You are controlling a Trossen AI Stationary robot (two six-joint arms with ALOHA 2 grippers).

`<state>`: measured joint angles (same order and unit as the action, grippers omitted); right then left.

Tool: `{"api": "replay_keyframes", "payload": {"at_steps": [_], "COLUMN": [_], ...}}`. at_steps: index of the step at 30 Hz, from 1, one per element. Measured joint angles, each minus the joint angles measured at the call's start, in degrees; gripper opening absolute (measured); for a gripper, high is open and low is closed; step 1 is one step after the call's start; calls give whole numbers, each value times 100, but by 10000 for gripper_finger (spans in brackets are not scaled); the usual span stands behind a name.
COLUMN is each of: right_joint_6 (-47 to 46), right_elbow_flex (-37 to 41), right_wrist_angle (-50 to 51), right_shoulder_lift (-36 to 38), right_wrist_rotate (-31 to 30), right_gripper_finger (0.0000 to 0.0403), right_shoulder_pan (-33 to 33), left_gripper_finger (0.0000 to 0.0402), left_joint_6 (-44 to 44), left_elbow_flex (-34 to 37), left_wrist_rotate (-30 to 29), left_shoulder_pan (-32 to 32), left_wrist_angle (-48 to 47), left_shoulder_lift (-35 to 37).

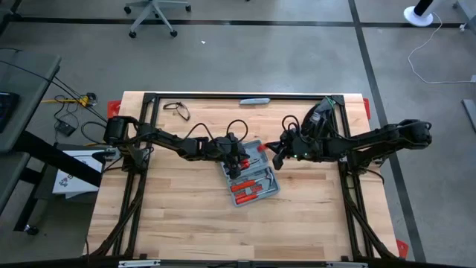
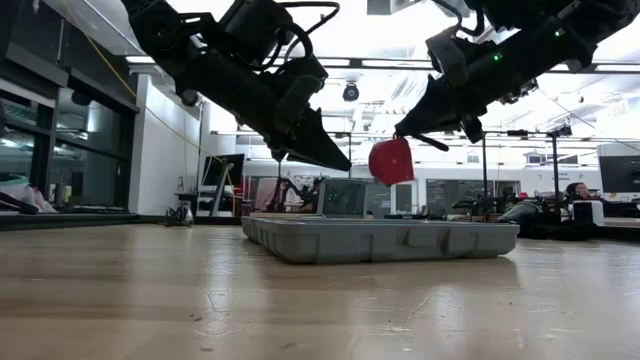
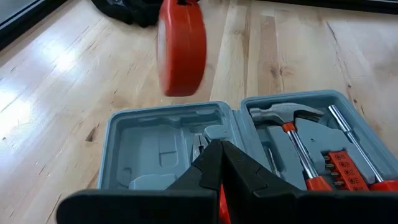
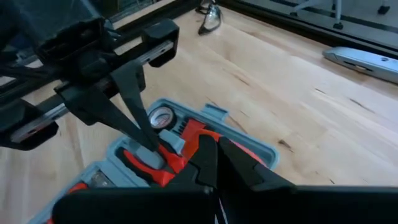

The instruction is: Prefit tool cases

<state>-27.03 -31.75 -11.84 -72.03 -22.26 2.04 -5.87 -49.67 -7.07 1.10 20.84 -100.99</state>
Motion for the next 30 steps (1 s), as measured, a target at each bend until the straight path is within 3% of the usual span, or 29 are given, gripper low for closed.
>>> {"api": "replay_keyframes", "payload": {"at_steps": [10, 16, 25, 30], "right_joint_6": [-1, -9, -144, -85], "right_elbow_flex": [-2, -2, -2, -326], "right_wrist_angle": [-841, -1250, -1871, -2050], "right_shoulder_lift": [-636, -1065, -1393, -1772], "right_wrist_rotate": [344, 571, 1161, 1375], "right_gripper_finger": [0, 0, 0, 0], "right_shoulder_pan": [-10, -258, -470, -474], "left_gripper_finger": [0, 0, 0, 0], "left_joint_6": [-5, -66, -48, -42], "left_elbow_flex": [0, -1, -2, -2], "left_wrist_rotate": [15, 660, 516, 801], "left_shoulder_pan": [0, 0, 0, 0], "left_wrist_angle": [-2, 0, 0, -12], "left_shoulder_lift": [0, 0, 0, 0]}}
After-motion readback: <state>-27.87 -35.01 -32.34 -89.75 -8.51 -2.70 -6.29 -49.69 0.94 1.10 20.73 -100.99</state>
